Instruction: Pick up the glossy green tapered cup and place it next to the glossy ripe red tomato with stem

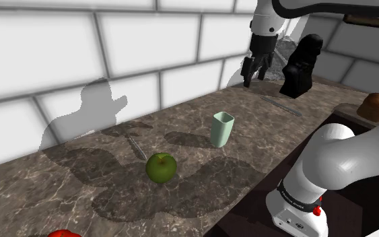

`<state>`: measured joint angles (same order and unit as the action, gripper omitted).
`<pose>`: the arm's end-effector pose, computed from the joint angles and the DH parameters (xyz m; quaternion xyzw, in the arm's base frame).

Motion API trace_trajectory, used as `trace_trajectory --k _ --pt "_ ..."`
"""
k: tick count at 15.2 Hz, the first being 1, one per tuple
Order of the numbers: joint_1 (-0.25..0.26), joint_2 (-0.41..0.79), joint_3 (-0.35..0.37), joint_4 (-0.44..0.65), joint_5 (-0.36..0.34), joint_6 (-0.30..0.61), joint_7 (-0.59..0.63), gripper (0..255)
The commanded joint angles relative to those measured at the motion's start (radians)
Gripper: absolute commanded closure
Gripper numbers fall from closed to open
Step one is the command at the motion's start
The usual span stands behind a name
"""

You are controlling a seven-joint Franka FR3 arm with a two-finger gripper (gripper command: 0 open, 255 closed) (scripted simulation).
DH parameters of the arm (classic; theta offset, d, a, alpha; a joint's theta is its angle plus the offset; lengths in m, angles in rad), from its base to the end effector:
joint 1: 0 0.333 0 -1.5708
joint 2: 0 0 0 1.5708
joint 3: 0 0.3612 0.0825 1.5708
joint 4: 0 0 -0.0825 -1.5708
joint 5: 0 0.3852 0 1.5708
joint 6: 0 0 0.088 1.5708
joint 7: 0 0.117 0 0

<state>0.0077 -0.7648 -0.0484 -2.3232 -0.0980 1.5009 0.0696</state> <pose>0.2742 -0.0290 0.6160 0.9978 -0.0499 -0.0283 0.0328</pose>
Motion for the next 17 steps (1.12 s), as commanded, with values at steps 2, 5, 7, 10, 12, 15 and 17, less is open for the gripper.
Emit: trace_trajectory --k 2,5,7,10,12,15,17 --pt "0.005 0.004 0.008 -0.025 0.01 0.027 0.012 0" --pt "0.023 0.025 0.034 -0.092 0.042 0.112 0.047 0" --pt "0.036 0.045 0.051 -0.132 0.063 0.171 0.069 0" --pt "0.057 0.087 0.079 -0.183 0.095 0.262 0.1 0" --pt "0.071 0.122 0.098 -0.211 0.115 0.325 0.12 0" --pt "0.086 0.164 0.117 -0.245 0.136 0.402 0.139 0" --pt "0.086 0.169 0.118 -0.269 0.136 0.431 0.139 0"
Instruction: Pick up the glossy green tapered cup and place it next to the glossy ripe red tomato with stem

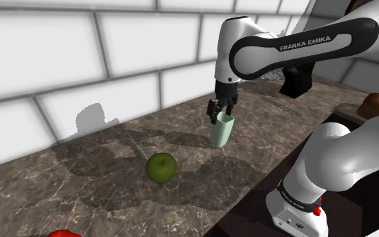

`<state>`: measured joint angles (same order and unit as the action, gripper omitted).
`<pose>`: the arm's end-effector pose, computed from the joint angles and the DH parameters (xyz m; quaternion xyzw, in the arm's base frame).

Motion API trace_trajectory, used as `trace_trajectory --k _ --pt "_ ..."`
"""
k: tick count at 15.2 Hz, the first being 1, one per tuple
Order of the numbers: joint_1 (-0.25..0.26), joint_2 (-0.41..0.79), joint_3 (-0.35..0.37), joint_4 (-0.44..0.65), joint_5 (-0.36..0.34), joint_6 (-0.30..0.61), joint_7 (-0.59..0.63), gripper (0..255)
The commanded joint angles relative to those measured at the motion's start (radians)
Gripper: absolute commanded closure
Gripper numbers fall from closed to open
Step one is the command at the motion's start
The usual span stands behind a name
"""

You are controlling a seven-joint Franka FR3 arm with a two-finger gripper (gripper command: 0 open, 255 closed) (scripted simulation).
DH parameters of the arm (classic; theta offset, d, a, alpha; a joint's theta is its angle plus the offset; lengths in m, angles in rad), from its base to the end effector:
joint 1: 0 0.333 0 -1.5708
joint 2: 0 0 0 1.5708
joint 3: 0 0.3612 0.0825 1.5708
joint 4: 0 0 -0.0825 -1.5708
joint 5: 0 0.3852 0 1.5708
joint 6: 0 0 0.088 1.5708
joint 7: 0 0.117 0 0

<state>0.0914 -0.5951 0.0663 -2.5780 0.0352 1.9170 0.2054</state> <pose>0.3274 0.0565 0.4766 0.9988 -0.0367 -0.0324 0.0080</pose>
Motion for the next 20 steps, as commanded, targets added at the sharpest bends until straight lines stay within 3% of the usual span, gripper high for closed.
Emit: trace_trajectory --k 1,5,13,14,20 --pt "0.003 0.003 0.004 -0.026 0.003 0.03 0.003 0" --pt "0.003 0.016 0.005 -0.066 0.005 0.083 0.003 0" --pt "0.003 0.016 0.005 -0.066 0.005 0.083 0.003 0" --pt "0.003 0.016 0.005 -0.066 0.005 0.083 0.003 255" --pt "0.003 0.016 0.005 -0.066 0.005 0.083 0.003 255"
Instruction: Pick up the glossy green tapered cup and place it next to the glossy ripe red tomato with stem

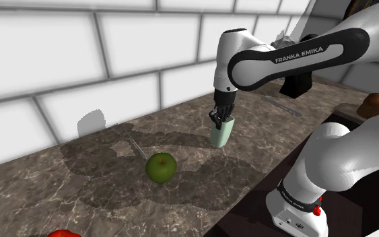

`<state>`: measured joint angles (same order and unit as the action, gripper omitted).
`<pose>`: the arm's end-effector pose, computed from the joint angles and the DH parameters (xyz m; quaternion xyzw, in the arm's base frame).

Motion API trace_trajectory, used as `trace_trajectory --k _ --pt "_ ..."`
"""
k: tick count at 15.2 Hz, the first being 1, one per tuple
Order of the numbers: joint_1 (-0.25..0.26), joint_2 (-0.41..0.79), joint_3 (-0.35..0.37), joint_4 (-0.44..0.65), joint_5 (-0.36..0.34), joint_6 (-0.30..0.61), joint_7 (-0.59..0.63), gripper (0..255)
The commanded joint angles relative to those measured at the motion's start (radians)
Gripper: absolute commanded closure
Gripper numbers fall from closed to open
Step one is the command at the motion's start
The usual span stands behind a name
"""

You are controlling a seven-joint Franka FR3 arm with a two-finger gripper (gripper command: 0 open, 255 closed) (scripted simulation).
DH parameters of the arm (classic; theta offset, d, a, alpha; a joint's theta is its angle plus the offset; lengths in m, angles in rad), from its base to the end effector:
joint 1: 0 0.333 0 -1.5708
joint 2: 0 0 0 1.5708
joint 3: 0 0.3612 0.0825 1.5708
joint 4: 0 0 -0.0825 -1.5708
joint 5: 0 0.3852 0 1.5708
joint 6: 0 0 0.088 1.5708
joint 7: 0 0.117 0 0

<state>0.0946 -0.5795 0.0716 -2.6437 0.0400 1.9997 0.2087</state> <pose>0.3249 0.0580 0.4477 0.9988 -0.0366 -0.0318 0.0075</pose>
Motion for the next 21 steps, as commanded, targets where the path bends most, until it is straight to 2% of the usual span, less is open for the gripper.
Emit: trace_trajectory --k 1,3,21 --pt "0.0 0.0 0.0 0.0 0.0 0.0 0.0 255" --pt "0.0 0.0 0.0 0.0 0.0 0.0 0.0 255" --pt "-0.002 -0.051 -0.009 0.209 -0.006 -0.26 0.0 255"
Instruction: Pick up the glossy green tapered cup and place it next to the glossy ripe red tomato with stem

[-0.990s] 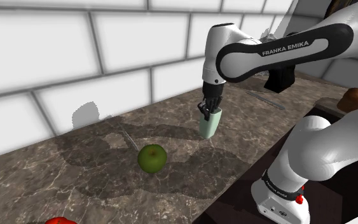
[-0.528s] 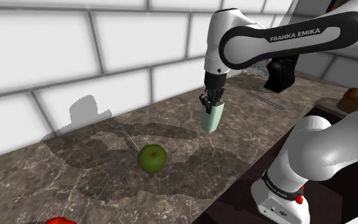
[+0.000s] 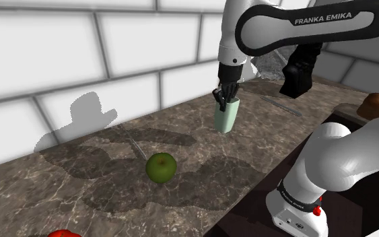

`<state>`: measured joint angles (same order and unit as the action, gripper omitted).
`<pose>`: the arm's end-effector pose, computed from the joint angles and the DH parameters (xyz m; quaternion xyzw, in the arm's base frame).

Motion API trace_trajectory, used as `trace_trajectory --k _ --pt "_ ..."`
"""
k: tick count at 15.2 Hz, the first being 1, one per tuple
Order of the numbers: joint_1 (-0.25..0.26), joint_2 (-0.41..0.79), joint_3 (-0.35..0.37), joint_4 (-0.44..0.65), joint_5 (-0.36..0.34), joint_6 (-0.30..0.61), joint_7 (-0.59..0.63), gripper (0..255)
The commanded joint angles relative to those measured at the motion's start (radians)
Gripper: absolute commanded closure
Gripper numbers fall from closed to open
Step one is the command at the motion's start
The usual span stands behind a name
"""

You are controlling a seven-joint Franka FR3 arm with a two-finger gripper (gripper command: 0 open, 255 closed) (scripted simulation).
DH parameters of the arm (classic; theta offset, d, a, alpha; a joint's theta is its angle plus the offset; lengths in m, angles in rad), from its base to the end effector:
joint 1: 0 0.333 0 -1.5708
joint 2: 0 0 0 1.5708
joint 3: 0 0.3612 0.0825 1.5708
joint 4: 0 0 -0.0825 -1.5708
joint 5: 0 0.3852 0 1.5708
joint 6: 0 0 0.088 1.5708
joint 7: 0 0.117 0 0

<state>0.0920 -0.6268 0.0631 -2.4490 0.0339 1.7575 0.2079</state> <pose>0.3241 0.0576 0.5350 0.9988 -0.0367 -0.0319 0.0076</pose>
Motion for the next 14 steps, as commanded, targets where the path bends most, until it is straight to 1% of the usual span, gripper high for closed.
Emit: trace_trajectory --k 1,14 --pt "0.0 -0.004 -0.001 0.028 0.0 -0.031 0.0 255" --pt "-0.002 0.013 -0.005 0.215 -0.004 -0.202 0.001 255"
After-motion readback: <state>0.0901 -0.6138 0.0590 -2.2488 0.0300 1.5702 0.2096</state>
